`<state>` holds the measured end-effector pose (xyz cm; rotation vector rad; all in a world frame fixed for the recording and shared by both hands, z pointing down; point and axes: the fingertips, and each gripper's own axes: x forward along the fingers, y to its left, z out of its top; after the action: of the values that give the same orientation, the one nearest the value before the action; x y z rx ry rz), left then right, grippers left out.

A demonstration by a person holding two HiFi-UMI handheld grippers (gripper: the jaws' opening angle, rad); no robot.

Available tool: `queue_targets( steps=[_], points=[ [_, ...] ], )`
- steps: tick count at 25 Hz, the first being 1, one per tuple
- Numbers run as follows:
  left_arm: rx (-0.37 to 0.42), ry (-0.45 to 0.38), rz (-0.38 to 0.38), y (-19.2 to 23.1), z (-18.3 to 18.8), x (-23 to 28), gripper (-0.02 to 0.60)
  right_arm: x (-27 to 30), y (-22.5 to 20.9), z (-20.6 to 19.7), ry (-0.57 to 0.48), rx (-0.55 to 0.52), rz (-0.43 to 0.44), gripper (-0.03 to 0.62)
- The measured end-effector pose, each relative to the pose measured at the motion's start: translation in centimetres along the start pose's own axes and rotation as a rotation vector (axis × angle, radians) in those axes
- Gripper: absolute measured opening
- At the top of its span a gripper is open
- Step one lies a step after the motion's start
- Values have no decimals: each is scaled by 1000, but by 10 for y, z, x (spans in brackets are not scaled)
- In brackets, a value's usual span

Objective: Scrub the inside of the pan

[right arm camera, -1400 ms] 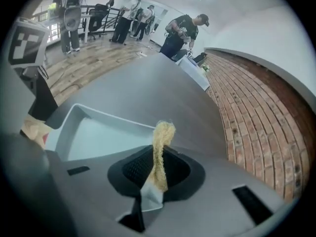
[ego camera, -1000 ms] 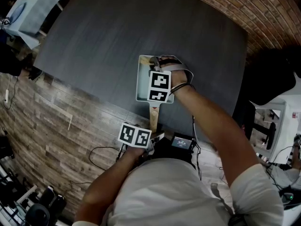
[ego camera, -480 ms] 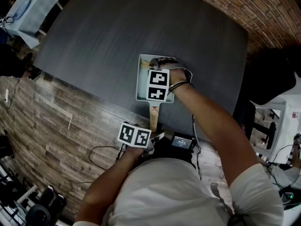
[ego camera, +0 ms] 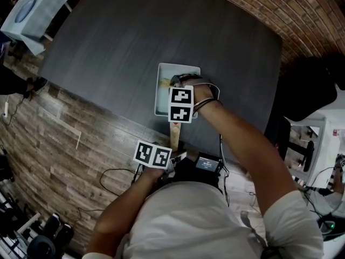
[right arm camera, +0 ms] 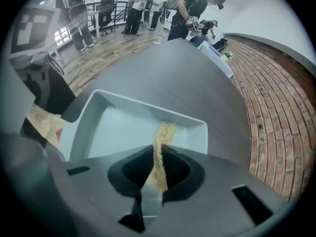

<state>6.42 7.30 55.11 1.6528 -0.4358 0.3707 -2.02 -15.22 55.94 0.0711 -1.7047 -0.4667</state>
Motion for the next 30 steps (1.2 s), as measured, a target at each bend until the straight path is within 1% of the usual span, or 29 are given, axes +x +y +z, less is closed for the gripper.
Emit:
queue_targets(
  steps=[7, 11, 15, 20, 25, 30],
  points=[
    [1, 4, 1, 1, 0, -1, 78, -5, 22, 9, -11, -38, 39, 55],
    [0, 6, 2, 1, 0, 0, 78, -10, 36, 13, -26, -50, 77, 55],
    [-1, 9, 1, 1, 0, -1, 78, -15, 51, 20, -54, -48, 133, 55],
    [-3, 6, -2, 1, 0, 1, 78, -20, 62, 22, -99, -5, 204, 55],
    [-7, 7, -5, 0, 2, 2, 78, -28, 73, 24, -146, 13, 301, 55],
    [-8, 6, -6, 0, 2, 2, 78, -35, 80, 28, -187, 58, 391, 54]
  ],
)
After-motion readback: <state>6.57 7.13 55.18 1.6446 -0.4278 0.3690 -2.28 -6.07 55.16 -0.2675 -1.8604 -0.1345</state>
